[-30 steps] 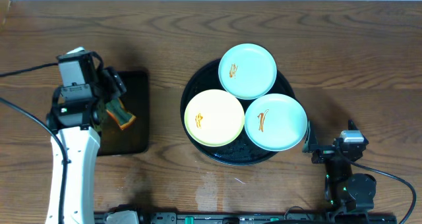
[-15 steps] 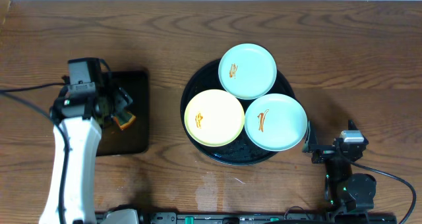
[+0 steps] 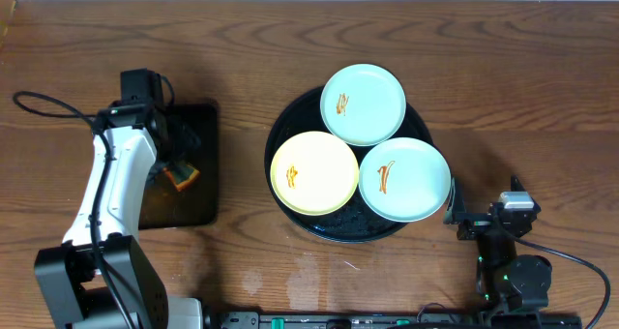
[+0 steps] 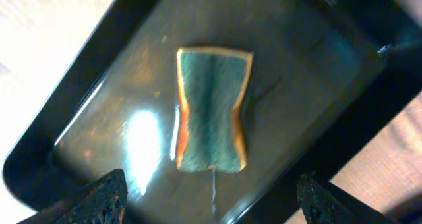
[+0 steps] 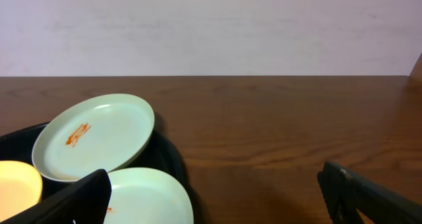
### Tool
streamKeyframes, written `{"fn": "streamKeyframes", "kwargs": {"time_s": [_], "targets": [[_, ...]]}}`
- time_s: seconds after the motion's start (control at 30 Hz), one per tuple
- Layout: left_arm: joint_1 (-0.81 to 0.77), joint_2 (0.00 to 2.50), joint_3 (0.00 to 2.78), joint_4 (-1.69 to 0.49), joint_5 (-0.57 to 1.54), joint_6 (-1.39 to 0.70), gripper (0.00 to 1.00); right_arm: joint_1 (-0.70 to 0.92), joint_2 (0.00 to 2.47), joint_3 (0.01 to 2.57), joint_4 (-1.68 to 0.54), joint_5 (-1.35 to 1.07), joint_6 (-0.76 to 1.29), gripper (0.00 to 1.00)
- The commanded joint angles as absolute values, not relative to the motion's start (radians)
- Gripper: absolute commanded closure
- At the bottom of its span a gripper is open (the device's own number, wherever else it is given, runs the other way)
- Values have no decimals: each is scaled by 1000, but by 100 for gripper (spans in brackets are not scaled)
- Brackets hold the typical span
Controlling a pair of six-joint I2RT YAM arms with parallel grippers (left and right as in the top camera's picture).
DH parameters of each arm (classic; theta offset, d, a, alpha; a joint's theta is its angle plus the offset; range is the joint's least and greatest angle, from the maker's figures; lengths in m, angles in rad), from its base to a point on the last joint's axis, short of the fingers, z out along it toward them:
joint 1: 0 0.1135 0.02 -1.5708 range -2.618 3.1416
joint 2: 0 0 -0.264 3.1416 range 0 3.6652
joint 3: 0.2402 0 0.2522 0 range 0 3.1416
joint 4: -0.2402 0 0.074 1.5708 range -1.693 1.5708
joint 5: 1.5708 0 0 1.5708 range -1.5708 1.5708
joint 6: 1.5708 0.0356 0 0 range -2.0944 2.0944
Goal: Clean dirty plates on tray and stack at the side
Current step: 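Lower the left gripper onto the sponge in the black tray and grasp it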
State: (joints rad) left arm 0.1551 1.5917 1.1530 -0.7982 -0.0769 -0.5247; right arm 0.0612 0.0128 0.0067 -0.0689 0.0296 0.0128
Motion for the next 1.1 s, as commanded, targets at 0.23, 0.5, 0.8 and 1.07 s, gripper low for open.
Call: {"fn": "streamKeyframes", "kwargs": {"time_s": [0.23,0.5,0.8,1.07], "targets": [[153,1695,1135,-768,-71,-533,17,57,12,6,-73,25,2,1],[154,1796,1135,-757,-72,-533,21,57,12,6,-73,25,2,1],[154,1826,1133,-751,-72,-540,37,57,12,6,-73,25,2,1],[155,1875,1114,-721,-82,-536,37,57,12,6,-73,25,2,1]]}}
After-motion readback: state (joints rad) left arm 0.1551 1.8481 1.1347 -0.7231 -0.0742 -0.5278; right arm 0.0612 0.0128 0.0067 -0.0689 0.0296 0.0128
